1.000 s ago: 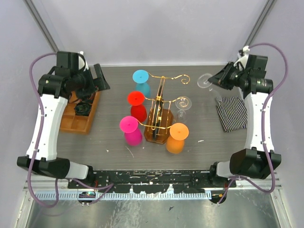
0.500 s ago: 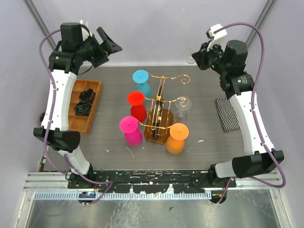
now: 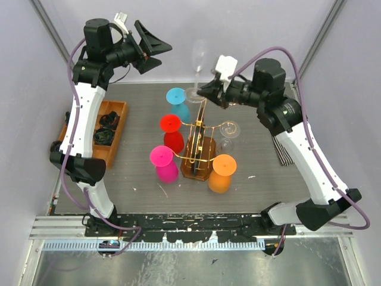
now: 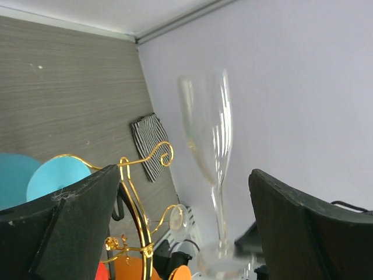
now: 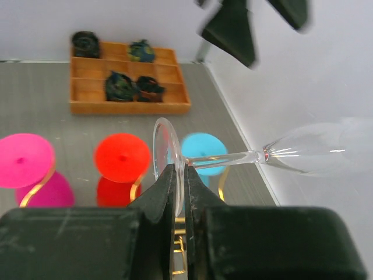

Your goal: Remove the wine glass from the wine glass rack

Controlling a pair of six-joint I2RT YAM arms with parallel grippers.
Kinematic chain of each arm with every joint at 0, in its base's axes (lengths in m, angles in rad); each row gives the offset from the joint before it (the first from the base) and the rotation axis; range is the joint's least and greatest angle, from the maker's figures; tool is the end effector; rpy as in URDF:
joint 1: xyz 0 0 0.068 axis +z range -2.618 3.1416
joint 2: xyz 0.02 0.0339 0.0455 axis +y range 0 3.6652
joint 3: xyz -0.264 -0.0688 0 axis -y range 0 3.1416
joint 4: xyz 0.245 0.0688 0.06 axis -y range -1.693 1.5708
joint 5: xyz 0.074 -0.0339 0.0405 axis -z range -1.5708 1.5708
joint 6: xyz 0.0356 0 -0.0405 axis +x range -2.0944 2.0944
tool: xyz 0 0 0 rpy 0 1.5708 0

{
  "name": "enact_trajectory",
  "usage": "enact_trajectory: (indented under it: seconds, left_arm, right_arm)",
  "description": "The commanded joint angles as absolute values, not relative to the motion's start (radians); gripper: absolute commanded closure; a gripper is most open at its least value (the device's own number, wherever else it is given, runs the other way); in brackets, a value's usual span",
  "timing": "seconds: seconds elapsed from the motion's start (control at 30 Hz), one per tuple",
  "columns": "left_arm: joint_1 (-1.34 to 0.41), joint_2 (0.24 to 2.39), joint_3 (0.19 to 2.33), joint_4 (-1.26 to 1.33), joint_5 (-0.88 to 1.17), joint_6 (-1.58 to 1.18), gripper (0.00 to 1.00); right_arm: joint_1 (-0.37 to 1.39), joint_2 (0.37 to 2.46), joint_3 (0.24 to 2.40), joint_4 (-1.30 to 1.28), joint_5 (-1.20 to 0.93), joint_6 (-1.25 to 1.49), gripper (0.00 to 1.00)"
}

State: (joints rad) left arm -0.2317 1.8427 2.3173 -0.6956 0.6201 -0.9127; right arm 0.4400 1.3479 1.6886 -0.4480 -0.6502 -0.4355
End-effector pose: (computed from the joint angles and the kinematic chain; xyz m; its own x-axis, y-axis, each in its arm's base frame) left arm 0.3669 -0.1078 0.5106 -0.7149 -0.4929 -0.4960 0.2830 0.4446 -0.8498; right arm 0.2390 0.1363 0.4984 0.2849 -0.2370 -0.9288 -0.8420 0.4013 -0.3607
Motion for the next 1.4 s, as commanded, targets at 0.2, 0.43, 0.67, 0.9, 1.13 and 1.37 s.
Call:
enact_trajectory:
  seconds: [0.2,0.43,0.67,0.9,1.13,1.37]
  left_arm:
    - [-0.252,1.793,2.247,-0.694,0.733,-0.891,0.01]
    - [-0.252,1.764,2.224,-0.704,0.739,-0.877,0.01]
    - [-0.253,1.735,2.164,-0.676,0.778,-0.898,0.01]
    - [-0.253,1.725,2.127,-0.710,0.804,-0.871,0.15]
    - [-0.252,1.726,2.112,-0.716,0.821,-0.861,0.23]
    - [-0.252,1.722,2.086,-0.701,0.837,-0.856,0.21]
  right_arm:
    - [0.688,1.378,1.859,-0.534,-0.632,-0.556,0.99]
    - [0.764,1.425,1.891,-0.579,-0.594,-0.579,0.99]
    - [0.776,1.433,1.896,-0.601,-0.568,-0.600,0.99]
    - [0.777,1.427,1.893,-0.613,-0.562,-0.628,0.99]
    - [0.776,1.422,1.885,-0.624,-0.563,-0.641,0.99]
    - [0.776,1.415,1.881,-0.628,-0.587,-0.644,0.99]
